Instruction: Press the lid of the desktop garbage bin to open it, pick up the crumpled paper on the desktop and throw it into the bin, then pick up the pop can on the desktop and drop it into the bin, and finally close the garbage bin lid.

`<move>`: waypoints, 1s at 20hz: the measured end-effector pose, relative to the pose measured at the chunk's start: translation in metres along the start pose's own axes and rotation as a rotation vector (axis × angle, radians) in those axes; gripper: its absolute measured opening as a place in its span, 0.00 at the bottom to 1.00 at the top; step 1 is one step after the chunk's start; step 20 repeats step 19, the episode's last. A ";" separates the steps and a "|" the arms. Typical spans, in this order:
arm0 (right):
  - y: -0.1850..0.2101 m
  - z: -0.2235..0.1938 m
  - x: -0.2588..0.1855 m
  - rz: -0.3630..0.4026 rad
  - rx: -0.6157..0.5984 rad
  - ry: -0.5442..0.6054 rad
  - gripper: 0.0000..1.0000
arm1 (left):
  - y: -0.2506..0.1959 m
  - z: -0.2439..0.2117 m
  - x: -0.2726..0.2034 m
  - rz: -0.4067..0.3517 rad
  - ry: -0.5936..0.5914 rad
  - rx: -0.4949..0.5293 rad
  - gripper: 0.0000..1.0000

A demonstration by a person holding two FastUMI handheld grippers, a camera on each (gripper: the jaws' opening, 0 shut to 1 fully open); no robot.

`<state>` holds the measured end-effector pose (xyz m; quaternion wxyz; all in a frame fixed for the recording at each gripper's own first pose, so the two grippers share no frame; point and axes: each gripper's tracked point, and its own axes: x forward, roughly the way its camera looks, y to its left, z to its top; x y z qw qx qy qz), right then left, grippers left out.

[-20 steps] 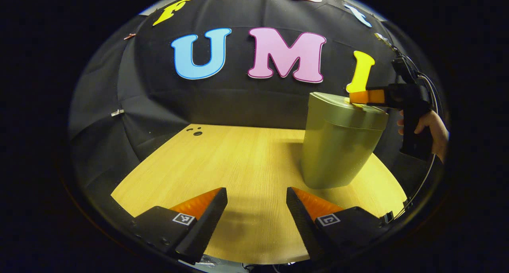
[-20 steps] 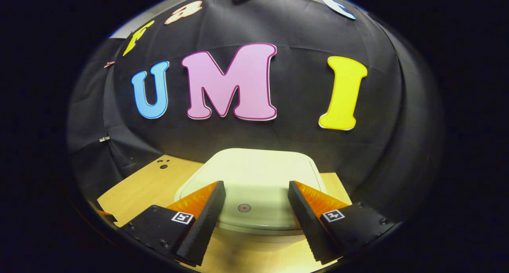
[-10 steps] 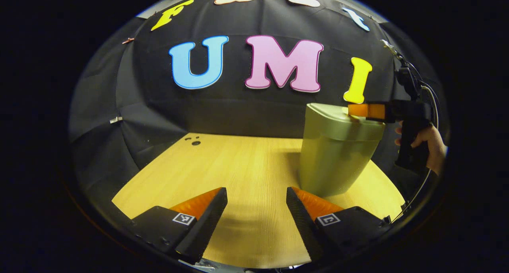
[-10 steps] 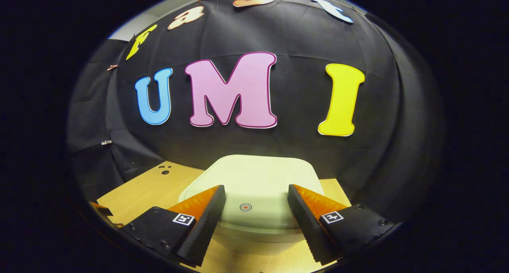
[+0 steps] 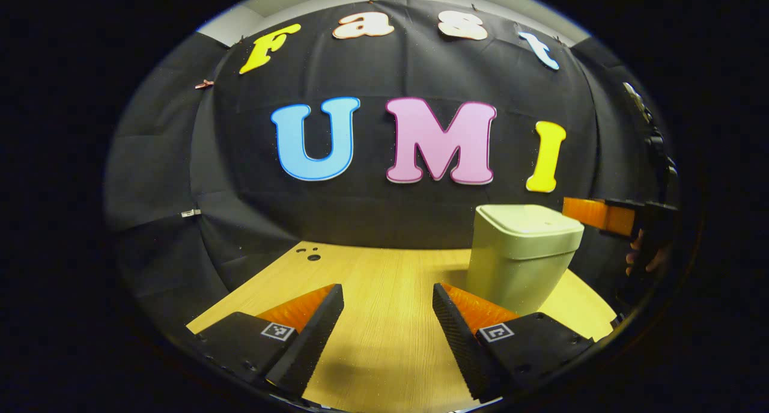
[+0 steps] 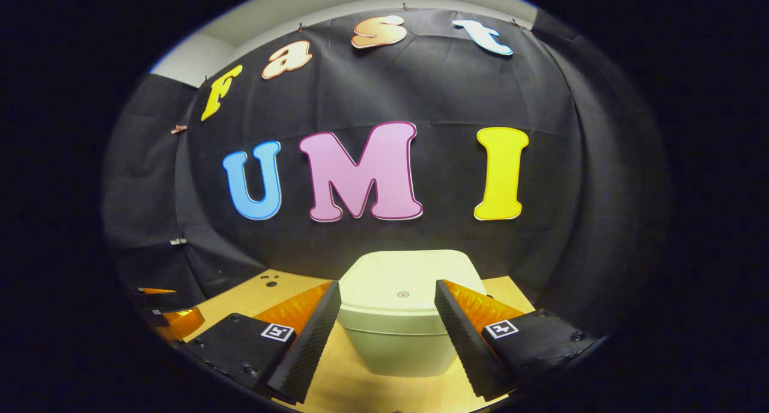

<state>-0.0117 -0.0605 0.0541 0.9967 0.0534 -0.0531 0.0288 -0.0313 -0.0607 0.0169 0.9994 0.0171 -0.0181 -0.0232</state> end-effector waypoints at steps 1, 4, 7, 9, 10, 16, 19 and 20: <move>-0.001 -0.007 -0.006 -0.016 -0.011 0.008 0.99 | 0.004 0.005 -0.004 0.007 -0.020 0.008 0.95; 0.013 -0.026 -0.029 -0.035 -0.029 0.061 0.99 | 0.016 0.007 -0.023 0.032 -0.052 0.042 0.96; 0.026 -0.050 -0.052 -0.066 -0.032 0.128 0.99 | 0.016 0.002 -0.035 -0.018 -0.038 0.015 0.96; 0.040 -0.064 -0.070 -0.075 -0.027 0.166 0.99 | 0.018 0.000 -0.041 -0.048 -0.032 -0.001 0.96; 0.045 -0.067 -0.075 -0.083 -0.028 0.176 0.99 | 0.020 -0.004 -0.043 -0.063 -0.026 -0.001 0.96; 0.068 -0.084 -0.104 -0.124 -0.034 0.214 0.99 | 0.041 -0.022 -0.054 -0.093 0.018 0.000 0.96; 0.070 -0.084 -0.116 -0.146 -0.041 0.212 0.99 | 0.057 -0.025 -0.054 -0.085 0.015 0.016 0.96; 0.070 -0.084 -0.116 -0.146 -0.041 0.212 0.99 | 0.057 -0.025 -0.054 -0.085 0.015 0.016 0.96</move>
